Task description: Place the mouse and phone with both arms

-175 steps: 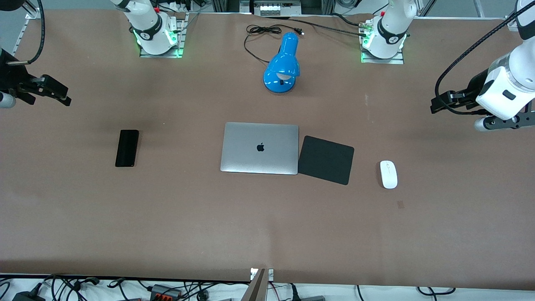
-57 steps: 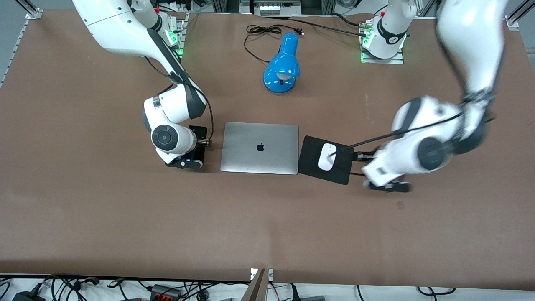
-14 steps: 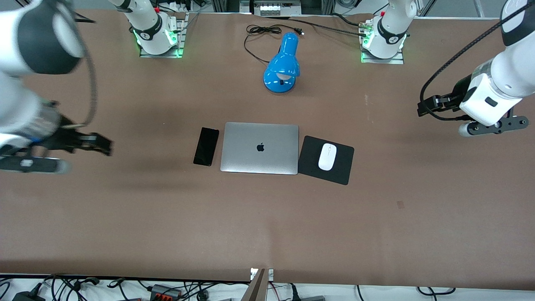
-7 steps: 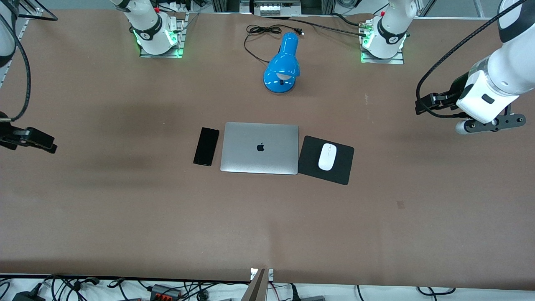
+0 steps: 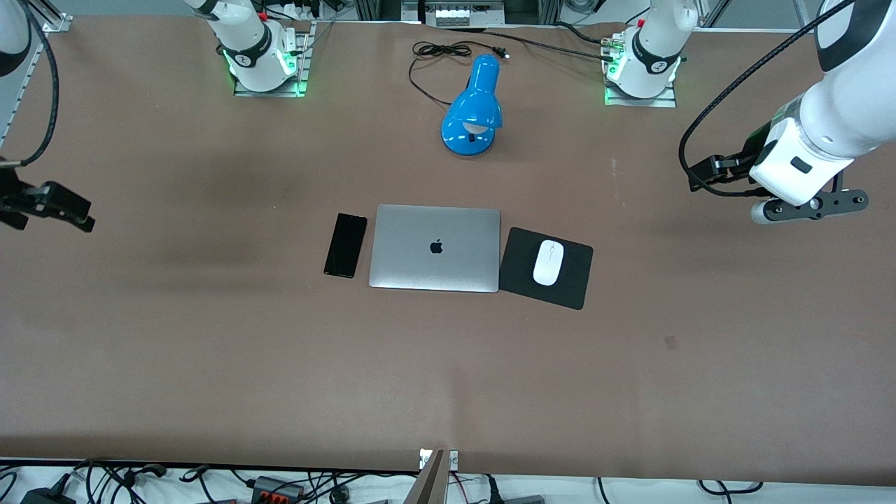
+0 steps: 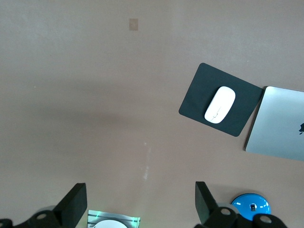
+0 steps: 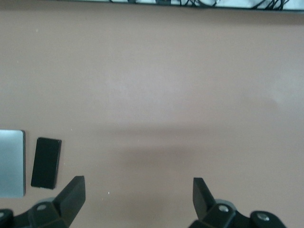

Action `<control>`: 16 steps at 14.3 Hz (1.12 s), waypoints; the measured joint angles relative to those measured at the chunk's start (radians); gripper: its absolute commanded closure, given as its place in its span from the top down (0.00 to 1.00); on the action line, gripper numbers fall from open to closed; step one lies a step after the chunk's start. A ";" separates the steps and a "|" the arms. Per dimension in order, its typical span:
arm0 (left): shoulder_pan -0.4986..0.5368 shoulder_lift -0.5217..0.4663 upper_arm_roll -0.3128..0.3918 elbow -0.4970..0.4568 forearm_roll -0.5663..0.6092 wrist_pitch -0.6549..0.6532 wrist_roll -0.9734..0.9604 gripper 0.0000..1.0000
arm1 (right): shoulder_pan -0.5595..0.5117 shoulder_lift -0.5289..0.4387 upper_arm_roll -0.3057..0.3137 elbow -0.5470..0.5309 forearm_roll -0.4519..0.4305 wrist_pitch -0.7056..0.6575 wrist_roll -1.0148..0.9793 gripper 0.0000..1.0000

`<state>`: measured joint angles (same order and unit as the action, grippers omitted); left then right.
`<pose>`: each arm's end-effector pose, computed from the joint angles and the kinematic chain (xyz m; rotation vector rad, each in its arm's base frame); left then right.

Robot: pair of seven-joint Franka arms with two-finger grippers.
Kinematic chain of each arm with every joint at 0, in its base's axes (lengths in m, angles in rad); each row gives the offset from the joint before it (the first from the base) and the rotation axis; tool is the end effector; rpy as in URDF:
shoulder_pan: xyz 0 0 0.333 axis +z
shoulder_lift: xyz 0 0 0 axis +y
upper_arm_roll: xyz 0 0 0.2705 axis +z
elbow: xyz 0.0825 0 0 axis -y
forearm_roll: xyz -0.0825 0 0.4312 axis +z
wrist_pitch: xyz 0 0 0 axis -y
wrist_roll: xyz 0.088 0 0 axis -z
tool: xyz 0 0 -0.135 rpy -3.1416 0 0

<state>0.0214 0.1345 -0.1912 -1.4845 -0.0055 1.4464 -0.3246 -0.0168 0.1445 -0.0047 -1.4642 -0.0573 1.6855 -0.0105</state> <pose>0.6077 -0.0995 0.5050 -3.1092 -0.2400 0.2698 0.6524 -0.0210 0.5273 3.0803 -0.0101 0.1169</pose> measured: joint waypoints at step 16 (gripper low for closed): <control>0.000 -0.002 0.008 0.000 0.000 0.001 0.000 1.00 | 0.006 -0.158 -0.003 -0.244 0.000 0.063 -0.002 1.00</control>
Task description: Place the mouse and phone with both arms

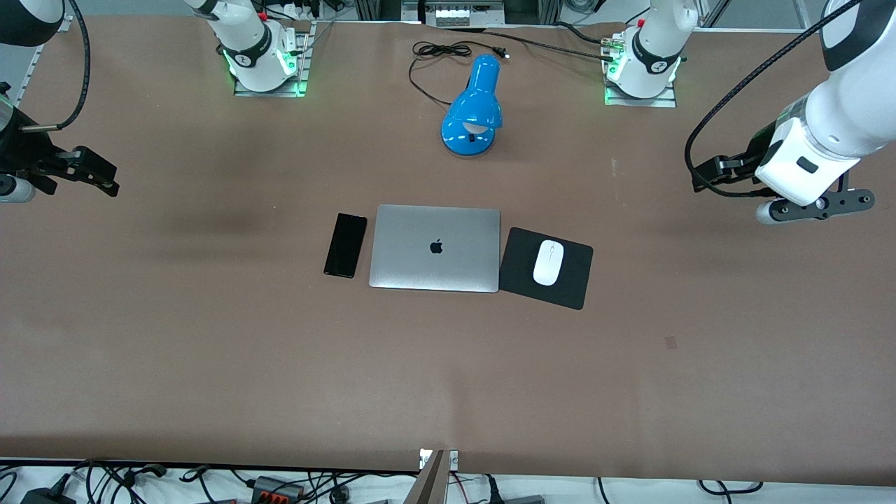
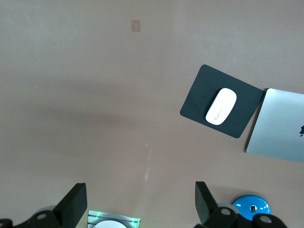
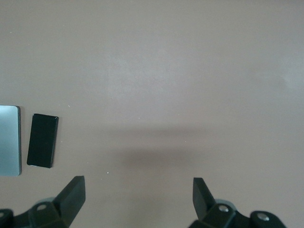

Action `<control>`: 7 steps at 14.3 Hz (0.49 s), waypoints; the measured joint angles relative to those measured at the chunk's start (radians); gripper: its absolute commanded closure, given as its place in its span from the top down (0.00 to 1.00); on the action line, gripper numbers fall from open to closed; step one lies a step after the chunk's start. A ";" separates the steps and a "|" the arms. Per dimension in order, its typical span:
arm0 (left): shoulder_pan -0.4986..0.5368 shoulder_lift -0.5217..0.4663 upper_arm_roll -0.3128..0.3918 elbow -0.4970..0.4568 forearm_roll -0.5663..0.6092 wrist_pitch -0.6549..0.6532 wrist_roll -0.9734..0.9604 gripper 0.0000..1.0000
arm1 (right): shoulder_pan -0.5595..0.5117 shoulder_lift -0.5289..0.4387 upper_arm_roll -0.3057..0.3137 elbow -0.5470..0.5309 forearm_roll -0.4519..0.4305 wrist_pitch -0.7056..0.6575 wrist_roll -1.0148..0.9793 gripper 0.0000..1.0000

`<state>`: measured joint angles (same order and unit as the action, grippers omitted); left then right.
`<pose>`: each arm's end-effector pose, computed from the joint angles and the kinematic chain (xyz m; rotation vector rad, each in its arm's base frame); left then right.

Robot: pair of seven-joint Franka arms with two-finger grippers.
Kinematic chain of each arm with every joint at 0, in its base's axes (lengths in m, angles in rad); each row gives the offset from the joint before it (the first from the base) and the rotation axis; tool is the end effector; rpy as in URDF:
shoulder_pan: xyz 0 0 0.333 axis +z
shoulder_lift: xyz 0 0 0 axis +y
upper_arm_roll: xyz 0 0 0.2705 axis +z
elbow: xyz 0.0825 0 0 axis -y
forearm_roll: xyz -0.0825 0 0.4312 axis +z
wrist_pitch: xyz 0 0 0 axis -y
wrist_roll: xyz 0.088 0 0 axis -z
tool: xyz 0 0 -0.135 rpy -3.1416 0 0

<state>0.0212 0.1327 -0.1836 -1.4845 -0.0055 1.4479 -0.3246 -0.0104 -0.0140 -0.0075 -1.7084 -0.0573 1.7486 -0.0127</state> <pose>0.6083 -0.0953 0.5060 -3.1088 -0.2516 0.2647 0.6118 -0.0177 0.5035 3.0831 0.0053 0.0822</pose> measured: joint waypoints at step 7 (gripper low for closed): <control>0.000 0.000 0.008 0.000 0.000 -0.002 0.000 1.00 | -0.011 0.000 0.001 -0.001 0.031 0.000 0.000 1.00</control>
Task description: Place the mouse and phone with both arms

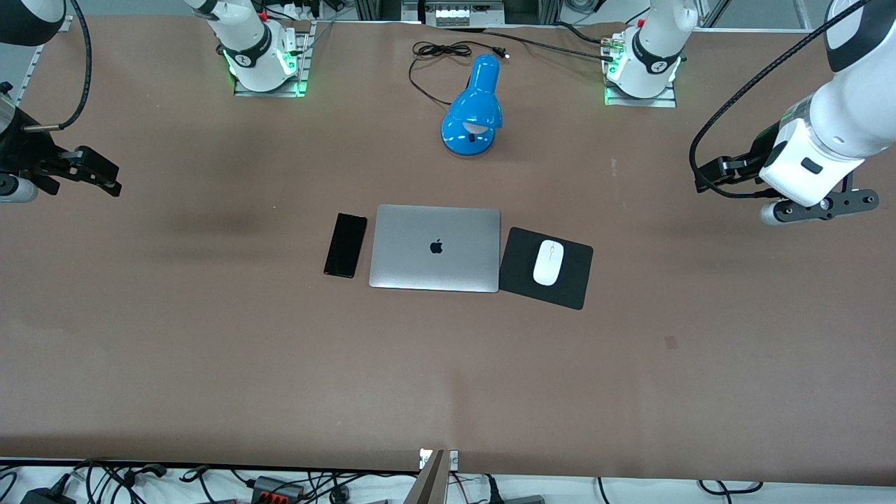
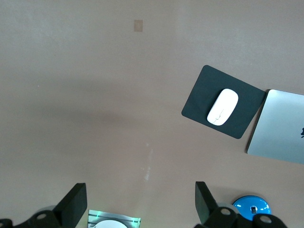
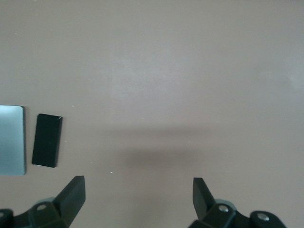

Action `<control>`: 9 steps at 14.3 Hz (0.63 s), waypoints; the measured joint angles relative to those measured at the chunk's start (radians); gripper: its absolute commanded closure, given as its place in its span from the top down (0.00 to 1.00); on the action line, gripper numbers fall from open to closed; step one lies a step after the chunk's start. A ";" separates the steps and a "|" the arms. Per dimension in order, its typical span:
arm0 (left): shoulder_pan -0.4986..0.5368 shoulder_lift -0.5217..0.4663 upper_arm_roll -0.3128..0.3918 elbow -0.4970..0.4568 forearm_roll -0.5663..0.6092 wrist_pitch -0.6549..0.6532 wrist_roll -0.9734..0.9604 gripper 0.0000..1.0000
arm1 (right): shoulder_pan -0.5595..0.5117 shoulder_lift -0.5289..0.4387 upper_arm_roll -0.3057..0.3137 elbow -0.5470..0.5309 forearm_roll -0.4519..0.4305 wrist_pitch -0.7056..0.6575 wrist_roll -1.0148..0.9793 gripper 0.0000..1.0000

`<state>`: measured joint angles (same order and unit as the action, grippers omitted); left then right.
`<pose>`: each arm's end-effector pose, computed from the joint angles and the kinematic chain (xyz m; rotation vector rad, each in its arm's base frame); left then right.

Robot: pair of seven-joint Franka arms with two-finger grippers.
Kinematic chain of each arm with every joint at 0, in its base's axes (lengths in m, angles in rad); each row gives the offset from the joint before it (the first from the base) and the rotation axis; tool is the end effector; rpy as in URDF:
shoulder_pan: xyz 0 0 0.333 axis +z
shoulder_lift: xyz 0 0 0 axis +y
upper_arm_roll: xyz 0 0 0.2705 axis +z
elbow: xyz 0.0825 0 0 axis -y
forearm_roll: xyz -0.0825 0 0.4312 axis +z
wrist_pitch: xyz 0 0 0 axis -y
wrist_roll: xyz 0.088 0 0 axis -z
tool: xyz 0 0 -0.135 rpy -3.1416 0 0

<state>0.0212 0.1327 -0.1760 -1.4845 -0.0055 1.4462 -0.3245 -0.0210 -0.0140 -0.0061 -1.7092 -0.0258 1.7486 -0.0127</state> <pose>0.6088 -0.0908 0.5058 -3.1069 -0.2632 0.2671 0.6116 -0.0196 0.5029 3.1140 -0.0164 0.0824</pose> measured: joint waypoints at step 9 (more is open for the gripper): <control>0.000 0.000 0.005 0.000 0.000 -0.013 0.002 1.00 | -0.012 -0.012 0.002 0.000 0.023 -0.015 -0.002 1.00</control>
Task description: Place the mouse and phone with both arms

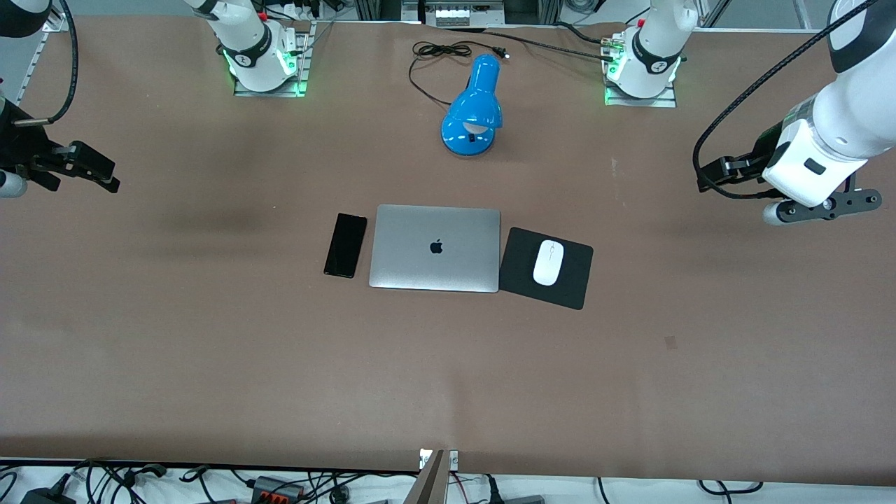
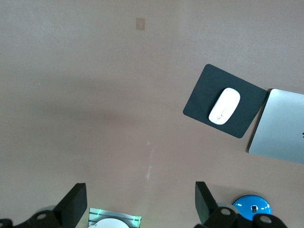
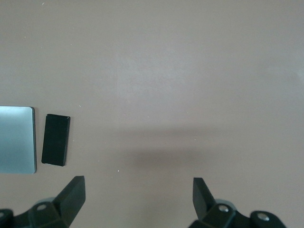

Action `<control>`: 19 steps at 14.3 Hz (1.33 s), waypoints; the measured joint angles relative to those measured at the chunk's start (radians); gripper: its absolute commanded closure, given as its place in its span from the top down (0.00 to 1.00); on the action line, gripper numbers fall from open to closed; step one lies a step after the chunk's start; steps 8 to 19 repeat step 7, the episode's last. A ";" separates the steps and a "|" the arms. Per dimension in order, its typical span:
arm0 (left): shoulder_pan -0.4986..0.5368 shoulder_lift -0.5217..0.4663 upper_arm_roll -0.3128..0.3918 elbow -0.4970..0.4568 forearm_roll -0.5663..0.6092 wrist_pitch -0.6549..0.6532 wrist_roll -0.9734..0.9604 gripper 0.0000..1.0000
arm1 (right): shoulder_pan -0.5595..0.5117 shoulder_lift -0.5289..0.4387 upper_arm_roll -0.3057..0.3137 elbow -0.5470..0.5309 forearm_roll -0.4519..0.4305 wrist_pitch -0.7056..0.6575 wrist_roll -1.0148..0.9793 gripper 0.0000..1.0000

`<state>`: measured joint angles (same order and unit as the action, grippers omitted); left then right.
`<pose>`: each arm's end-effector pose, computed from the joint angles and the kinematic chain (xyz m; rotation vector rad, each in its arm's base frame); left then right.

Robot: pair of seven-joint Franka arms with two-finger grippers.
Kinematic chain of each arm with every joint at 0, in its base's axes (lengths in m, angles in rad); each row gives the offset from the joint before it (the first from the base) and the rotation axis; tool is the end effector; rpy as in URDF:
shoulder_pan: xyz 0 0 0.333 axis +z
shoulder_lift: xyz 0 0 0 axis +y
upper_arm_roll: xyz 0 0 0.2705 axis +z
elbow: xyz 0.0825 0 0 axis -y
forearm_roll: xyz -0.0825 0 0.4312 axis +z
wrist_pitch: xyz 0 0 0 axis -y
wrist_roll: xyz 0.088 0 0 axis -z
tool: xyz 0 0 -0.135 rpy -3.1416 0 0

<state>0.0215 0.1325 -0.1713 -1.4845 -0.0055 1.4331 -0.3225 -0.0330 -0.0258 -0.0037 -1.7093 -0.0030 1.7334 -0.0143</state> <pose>0.6073 -0.0876 0.5051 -3.1017 -0.2672 0.2864 0.6074 -0.0227 0.5086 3.1363 -0.0345 0.0781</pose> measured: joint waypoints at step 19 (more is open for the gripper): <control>-0.003 -0.024 -0.003 0.005 0.000 -0.027 0.030 1.00 | 0.000 -0.004 0.005 0.000 0.000 -0.004 -0.004 1.00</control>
